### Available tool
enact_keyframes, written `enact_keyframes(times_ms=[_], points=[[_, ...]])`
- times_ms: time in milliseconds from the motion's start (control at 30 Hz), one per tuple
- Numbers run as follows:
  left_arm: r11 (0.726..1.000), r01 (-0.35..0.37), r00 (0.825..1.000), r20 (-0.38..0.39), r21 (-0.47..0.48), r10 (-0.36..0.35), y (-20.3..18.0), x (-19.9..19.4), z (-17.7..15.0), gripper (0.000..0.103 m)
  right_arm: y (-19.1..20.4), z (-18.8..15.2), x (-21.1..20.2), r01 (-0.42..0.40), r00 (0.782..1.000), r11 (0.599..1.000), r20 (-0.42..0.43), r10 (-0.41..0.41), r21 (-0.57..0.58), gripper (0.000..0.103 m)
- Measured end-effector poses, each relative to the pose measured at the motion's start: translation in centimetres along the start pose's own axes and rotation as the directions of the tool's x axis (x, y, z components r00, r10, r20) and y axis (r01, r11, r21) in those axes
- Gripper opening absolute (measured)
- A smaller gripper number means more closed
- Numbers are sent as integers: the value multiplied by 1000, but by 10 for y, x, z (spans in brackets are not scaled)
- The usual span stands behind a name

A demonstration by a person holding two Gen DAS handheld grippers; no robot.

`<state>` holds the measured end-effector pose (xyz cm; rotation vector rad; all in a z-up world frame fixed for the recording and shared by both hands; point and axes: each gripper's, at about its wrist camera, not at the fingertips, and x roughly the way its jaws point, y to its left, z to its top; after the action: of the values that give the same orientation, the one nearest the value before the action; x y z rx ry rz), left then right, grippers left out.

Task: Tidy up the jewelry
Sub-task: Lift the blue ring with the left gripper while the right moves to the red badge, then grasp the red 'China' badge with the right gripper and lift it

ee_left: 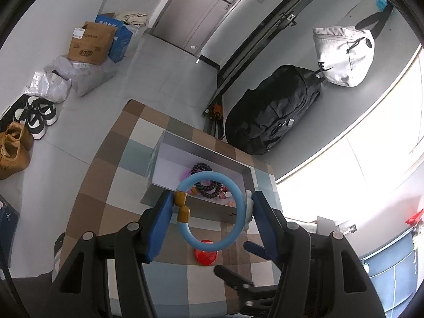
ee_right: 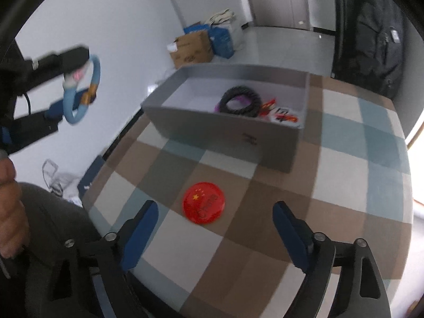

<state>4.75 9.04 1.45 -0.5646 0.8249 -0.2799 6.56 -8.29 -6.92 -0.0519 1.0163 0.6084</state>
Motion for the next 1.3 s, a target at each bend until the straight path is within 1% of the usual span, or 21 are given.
enact_keyframes(times_ms=[67,233,367,433,467,533,600,633,733,1000,1200,1300], points=[[1000,1,1000,-4,-5,-1,3,0,1,55,5,0,6,4,1000,1000,-13,-4,-18,86],[1000,-12,1000,-5,-10,12,7,0,2,55,16,1,18,24,999,997,-39,-27,-67,76],[1000,-20,1000,-9,-9,20,9,1,3,55,26,-1,25,64,996,991,-49,-70,-122,75],[1000,-17,1000,-16,-10,16,10,1,3,55,30,0,27,75,996,987,-46,-82,-142,70],[1000,-16,1000,-16,-8,16,10,1,3,55,31,0,27,84,995,985,-43,-91,-151,68],[1000,-19,1000,-17,-2,19,9,1,3,55,34,-1,27,108,993,978,-34,-116,-176,60],[1000,-23,1000,-16,3,23,9,1,3,55,37,-1,27,131,990,971,-32,-141,-202,57],[1000,-24,1000,-17,5,24,9,1,3,55,40,-2,28,136,989,967,-30,-146,-216,52],[1000,-27,999,-22,5,27,8,2,3,55,44,-3,26,123,991,964,-27,-133,-236,42],[999,-37,999,-30,8,37,9,3,2,55,43,-4,26,115,992,966,-28,-125,-231,42],[999,-38,999,-34,6,39,9,5,2,55,39,-3,22,96,994,970,-22,-104,-224,42],[999,-42,999,-34,9,42,9,5,2,55,34,-2,20,82,996,976,-23,-89,-204,42]])
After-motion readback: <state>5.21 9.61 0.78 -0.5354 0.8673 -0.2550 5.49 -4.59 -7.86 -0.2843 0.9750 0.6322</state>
